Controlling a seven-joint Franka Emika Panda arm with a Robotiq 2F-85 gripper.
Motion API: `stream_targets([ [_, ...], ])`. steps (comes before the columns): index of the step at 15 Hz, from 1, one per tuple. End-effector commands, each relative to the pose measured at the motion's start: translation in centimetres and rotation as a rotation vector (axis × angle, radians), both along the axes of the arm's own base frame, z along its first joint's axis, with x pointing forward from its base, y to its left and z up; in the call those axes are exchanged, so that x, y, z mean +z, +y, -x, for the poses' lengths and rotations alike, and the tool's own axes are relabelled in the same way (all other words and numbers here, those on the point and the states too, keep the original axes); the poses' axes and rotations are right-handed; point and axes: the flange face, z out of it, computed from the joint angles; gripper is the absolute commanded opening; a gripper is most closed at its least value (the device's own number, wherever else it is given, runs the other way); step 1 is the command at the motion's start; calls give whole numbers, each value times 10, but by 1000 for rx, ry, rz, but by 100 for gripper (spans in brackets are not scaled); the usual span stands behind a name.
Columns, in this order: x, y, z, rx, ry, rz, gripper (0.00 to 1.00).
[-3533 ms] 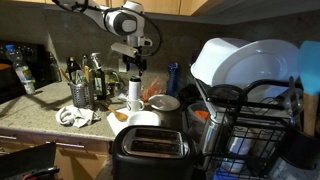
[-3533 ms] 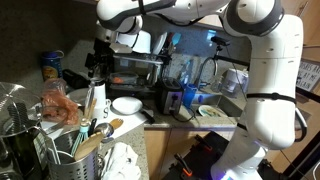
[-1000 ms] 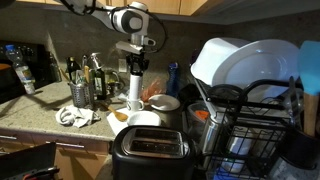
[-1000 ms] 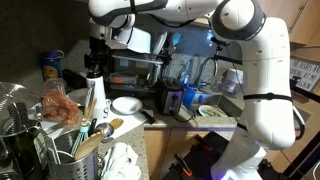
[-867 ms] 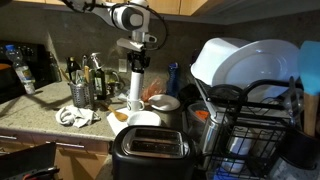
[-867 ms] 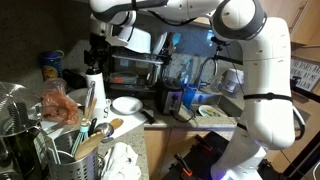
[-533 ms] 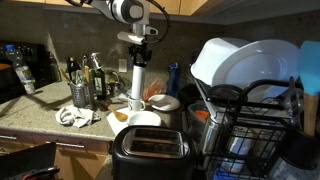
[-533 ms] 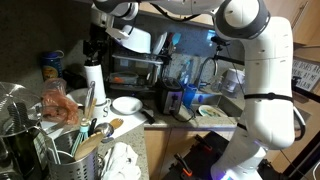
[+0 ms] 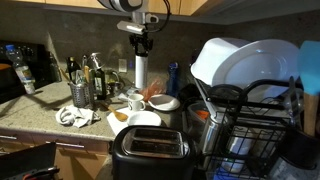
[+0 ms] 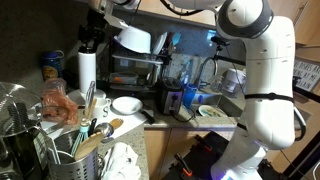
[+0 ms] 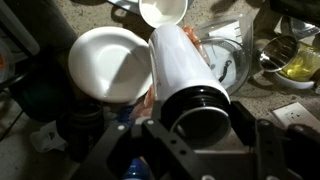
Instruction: Remove the white bottle from the cup and put it on the countertop
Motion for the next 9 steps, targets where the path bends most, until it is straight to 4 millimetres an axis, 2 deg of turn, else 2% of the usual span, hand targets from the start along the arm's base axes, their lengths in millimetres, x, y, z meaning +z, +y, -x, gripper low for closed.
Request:
stream_targets([
  [1,10,11,7,8,-7,-69,44],
  [9,-9,59,30,82,43,-123,44],
])
